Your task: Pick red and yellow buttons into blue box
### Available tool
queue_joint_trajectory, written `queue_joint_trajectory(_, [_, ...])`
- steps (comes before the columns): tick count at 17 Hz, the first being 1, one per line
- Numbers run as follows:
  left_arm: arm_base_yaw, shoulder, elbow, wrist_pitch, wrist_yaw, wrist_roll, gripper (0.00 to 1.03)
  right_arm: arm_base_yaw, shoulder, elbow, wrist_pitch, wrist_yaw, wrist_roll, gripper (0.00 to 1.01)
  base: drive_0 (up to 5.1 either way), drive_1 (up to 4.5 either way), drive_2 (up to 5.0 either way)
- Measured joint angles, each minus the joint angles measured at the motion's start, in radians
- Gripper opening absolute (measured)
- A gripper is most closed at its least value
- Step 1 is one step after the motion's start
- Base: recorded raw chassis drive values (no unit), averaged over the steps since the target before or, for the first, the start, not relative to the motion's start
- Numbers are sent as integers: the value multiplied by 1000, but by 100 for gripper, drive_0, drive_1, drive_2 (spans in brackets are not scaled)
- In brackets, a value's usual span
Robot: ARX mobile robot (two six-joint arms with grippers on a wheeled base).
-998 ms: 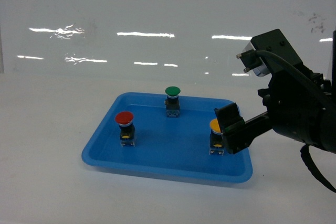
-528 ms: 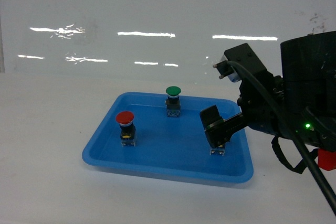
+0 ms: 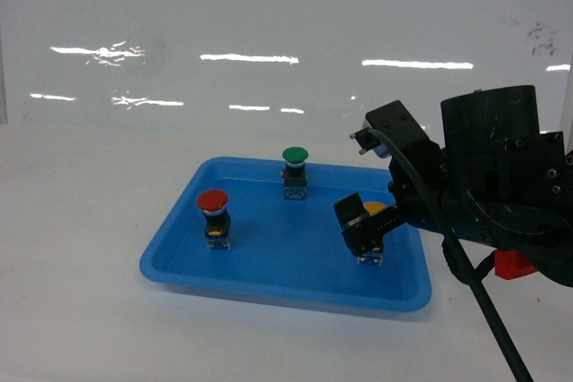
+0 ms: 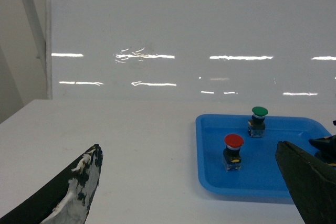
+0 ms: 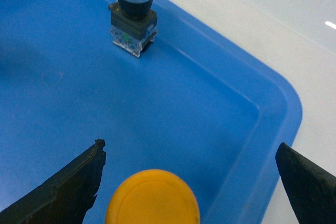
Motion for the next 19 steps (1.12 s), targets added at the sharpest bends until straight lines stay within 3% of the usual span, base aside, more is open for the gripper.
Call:
queue_joint_trajectory(7, [0,0,0,0,0,0,98,34,47,14,-39,-26,11,98,0,0,0])
queue_joint_trajectory(16, [0,0,0,0,0,0,98,27,78,17,-26,4,3,97,0,0,0])
queue_joint_trajectory(19, [0,0,0,0,0,0,98,27,78,17,-26,5,3,72,0,0,0])
